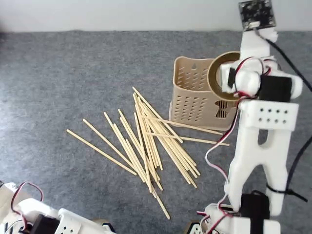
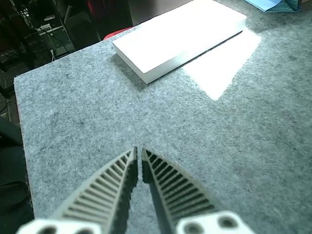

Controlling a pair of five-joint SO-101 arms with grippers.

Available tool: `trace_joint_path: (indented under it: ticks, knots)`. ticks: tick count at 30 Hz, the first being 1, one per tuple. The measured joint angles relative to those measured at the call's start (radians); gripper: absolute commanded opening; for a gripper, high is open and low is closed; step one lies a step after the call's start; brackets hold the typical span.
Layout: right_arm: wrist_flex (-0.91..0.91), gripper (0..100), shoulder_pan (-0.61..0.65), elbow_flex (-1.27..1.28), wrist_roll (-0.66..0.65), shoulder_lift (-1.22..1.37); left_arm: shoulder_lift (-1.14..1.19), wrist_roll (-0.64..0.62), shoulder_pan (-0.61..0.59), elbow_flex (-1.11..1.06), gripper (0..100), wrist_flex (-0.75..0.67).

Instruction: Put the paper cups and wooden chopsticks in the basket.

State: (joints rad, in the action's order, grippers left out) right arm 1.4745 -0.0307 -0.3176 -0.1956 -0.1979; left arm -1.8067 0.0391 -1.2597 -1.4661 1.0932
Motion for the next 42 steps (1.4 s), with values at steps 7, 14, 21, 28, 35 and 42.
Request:
trace_joint_path:
  ticks: [7, 14, 21, 28, 35, 42]
  knots:
    - [0.072, 27.4, 0.048, 0.0, 0.0, -0.12, 0.0, 0.0, 0.0, 0.0, 2, 0.0]
    - [0.046, 27.3, 0.049, 0.0, 0.002, -0.129, 0.0, 0.0, 0.0, 0.0, 2, 0.0]
    - [-0.061, 27.3, -0.005, 0.0, 0.002, -0.057, 0.0, 0.0, 0.0, 0.0, 2, 0.0]
    - [-0.063, 22.1, -0.037, 0.0, 0.002, -0.034, 0.0, 0.0, 0.0, 0.0, 2, 0.0]
    - [-0.075, 3.6, -0.038, 0.0, 0.002, 0.034, 0.0, 0.0, 0.0, 0.0, 2, 0.0]
    - [0.023, 1.3, -0.02, 0.0, 0.002, 0.054, 0.0, 0.0, 0.0, 0.0, 2, 0.0]
